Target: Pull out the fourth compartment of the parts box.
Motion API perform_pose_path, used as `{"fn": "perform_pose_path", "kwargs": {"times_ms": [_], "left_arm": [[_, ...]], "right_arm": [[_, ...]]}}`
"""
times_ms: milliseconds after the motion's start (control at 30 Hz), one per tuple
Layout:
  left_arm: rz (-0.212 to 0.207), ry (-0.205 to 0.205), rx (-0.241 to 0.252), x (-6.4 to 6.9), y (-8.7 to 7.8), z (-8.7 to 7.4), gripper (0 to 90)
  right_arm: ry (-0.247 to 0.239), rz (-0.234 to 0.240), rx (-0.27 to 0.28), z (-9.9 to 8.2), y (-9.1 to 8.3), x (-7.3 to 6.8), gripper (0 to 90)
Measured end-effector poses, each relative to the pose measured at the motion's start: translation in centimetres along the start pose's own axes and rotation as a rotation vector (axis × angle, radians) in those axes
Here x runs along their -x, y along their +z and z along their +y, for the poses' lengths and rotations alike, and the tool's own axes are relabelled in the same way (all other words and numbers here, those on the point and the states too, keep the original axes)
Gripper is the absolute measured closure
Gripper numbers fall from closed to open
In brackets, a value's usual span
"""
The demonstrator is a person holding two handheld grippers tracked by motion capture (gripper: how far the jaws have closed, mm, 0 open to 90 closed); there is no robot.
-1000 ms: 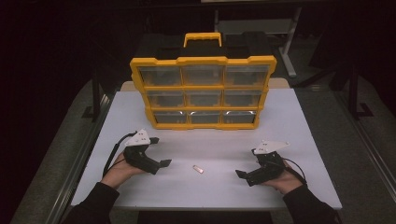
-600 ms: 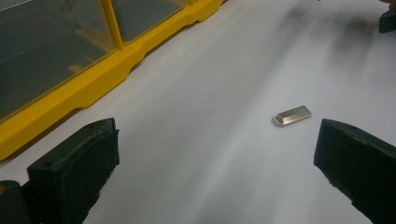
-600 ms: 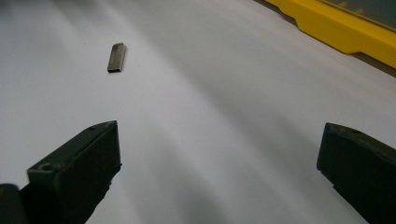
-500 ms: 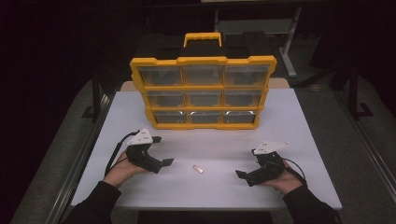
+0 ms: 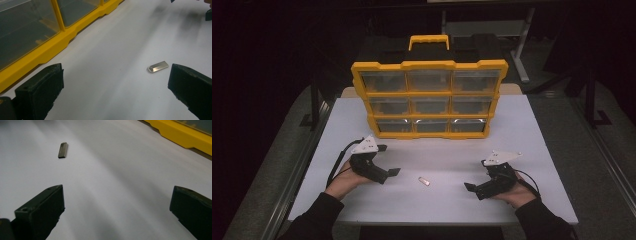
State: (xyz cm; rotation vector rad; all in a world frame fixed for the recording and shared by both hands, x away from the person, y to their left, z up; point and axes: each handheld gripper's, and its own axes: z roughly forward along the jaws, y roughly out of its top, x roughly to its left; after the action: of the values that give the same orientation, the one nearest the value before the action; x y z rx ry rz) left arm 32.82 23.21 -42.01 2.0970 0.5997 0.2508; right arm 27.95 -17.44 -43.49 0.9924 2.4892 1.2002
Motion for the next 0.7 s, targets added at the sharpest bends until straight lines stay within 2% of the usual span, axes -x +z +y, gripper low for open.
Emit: {"fn": "perform_pose_path", "kwargs": {"times_ms": [333, 700], "left_arm": [[-0.024, -0.015, 0.015, -0.03, 0.4, 0.33, 0.0], [-0.017, -0.009, 0.018, -0.04, 0.69, 0.75, 0.0]], "right_arm": [[-0.002, 0.003, -0.002, 0.0, 0.02, -0.01, 0.0], [0.001, 0.003, -0.002, -0.02, 0.0, 0.02, 0.0]]}}
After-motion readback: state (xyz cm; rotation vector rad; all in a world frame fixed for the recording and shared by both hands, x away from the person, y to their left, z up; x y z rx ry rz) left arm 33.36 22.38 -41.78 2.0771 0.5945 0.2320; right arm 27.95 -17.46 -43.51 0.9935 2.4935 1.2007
